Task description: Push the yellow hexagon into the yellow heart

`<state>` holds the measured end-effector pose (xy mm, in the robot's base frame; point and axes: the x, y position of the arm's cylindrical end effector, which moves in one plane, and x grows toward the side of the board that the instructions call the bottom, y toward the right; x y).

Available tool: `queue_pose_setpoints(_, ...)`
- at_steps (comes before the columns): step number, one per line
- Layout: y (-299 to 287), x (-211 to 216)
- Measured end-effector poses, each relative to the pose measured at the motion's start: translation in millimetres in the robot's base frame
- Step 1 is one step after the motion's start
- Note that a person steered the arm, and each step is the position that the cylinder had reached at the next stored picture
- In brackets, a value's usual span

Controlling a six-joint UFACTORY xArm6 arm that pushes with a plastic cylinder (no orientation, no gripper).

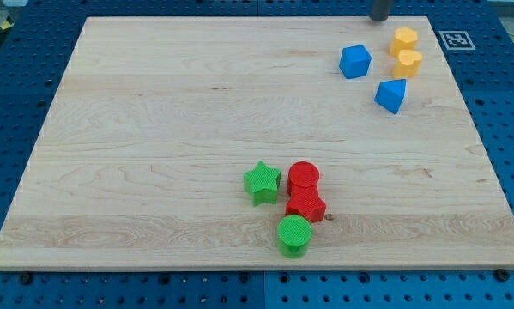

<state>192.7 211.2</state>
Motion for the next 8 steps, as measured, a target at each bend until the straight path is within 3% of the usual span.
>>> queue_pose_setpoints(3, 23.3, 0.4)
queue_pose_setpoints(6, 23.3, 57.5)
queue_pose_setpoints(8, 23.3, 66.5)
